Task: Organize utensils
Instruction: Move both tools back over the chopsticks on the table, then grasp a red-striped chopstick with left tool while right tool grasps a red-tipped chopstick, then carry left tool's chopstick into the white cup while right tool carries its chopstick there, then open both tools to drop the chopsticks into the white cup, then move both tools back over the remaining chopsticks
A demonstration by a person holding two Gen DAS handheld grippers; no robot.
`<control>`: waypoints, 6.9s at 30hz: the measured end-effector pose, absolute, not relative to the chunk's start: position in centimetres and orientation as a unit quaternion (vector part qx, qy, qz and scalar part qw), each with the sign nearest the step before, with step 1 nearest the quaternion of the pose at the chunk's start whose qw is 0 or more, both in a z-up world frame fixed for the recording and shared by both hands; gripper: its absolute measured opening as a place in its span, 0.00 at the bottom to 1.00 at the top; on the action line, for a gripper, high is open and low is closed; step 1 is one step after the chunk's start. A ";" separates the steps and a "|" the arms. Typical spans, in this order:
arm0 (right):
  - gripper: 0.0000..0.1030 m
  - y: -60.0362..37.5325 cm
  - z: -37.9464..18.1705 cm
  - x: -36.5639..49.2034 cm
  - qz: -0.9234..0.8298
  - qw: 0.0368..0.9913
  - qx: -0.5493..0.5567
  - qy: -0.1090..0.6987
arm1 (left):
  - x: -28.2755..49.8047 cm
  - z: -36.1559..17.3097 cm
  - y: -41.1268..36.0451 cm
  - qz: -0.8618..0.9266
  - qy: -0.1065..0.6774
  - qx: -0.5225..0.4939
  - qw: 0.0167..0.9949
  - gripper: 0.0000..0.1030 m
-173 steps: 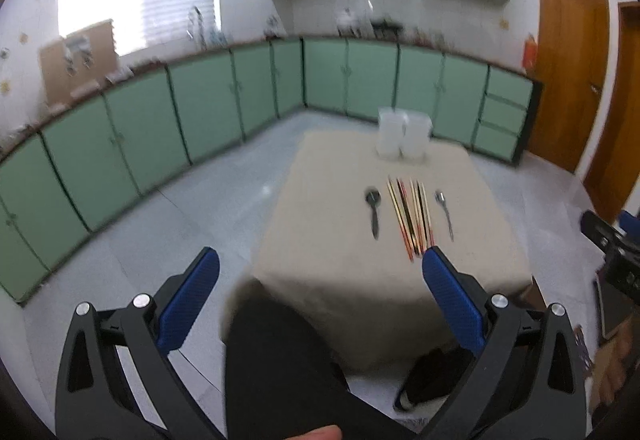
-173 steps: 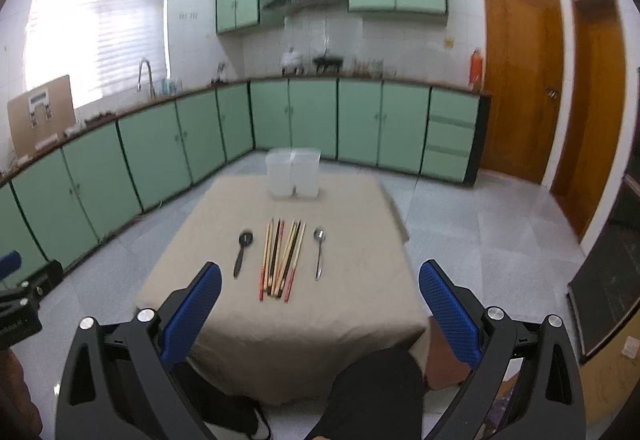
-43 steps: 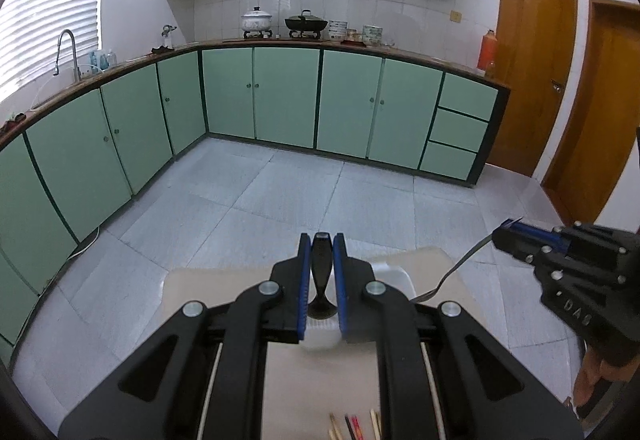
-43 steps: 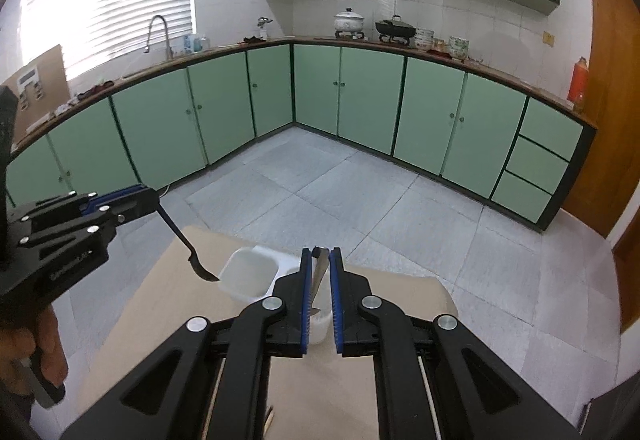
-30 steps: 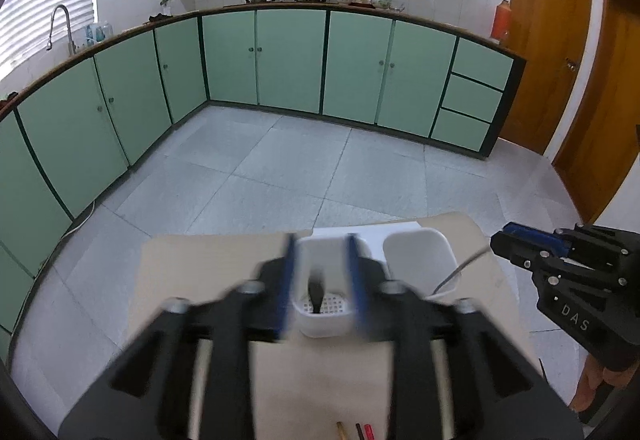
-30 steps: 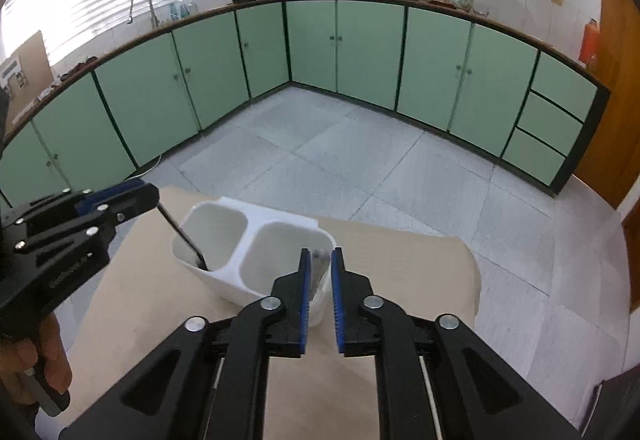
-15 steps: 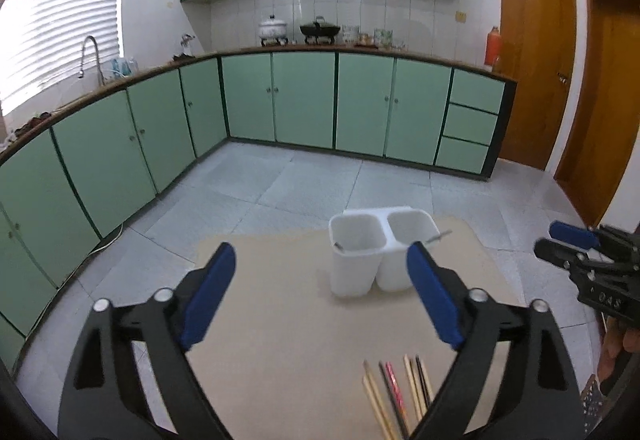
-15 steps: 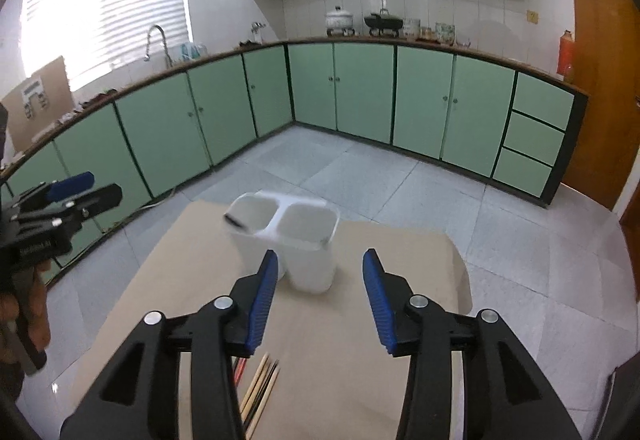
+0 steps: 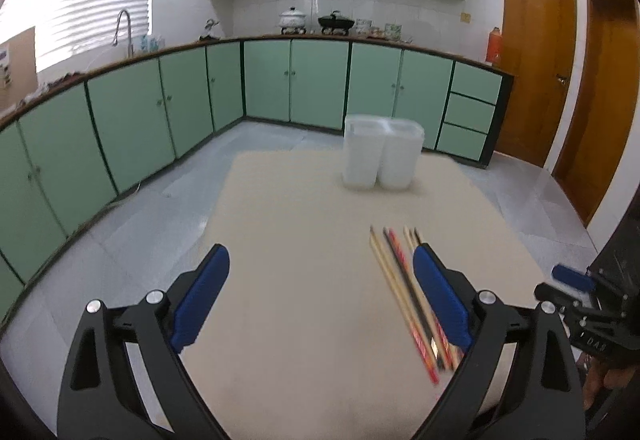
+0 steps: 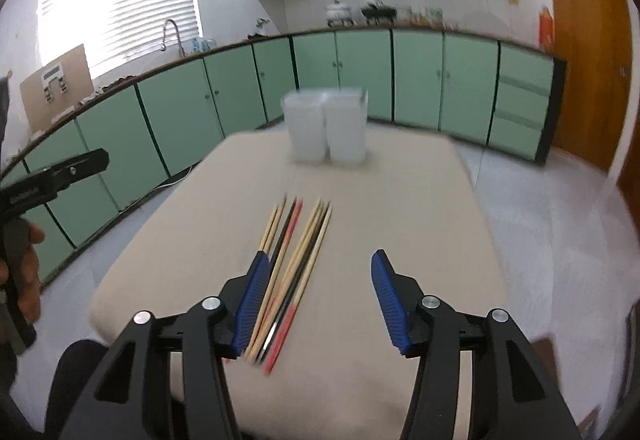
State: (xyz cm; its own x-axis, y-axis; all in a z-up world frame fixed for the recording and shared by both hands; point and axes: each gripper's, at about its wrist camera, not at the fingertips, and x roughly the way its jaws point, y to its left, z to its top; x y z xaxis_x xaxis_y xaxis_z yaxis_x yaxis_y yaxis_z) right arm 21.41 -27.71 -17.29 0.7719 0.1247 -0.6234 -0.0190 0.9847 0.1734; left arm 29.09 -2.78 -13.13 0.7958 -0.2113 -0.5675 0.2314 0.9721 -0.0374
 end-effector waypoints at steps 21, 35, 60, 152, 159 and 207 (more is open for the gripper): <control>0.37 -24.9 -27.1 20.2 0.032 0.928 0.036 0.369 | 24.0 -22.5 -1.9 -0.103 0.373 -0.006 0.922 0.88; 0.39 -30.8 -26.4 19.9 0.003 0.923 0.098 0.372 | 25.5 -27.7 -11.4 -0.135 0.413 0.046 0.899 0.88; 0.06 -27.0 -27.1 21.3 0.016 0.936 0.029 0.351 | 25.5 -28.0 -12.0 -0.159 0.366 0.039 0.916 0.07; 0.06 -31.6 8.6 44.7 0.071 0.951 -0.008 0.301 | 51.9 7.2 -13.1 -0.193 0.233 0.006 0.953 0.05; 0.06 -33.0 8.3 50.0 0.065 0.954 0.006 0.293 | 56.5 8.0 -15.3 -0.190 0.216 0.002 0.958 0.05; 0.39 -22.3 -25.5 21.9 0.105 0.905 0.009 0.411 | 30.3 -20.1 -1.0 -0.116 0.368 0.001 0.922 0.82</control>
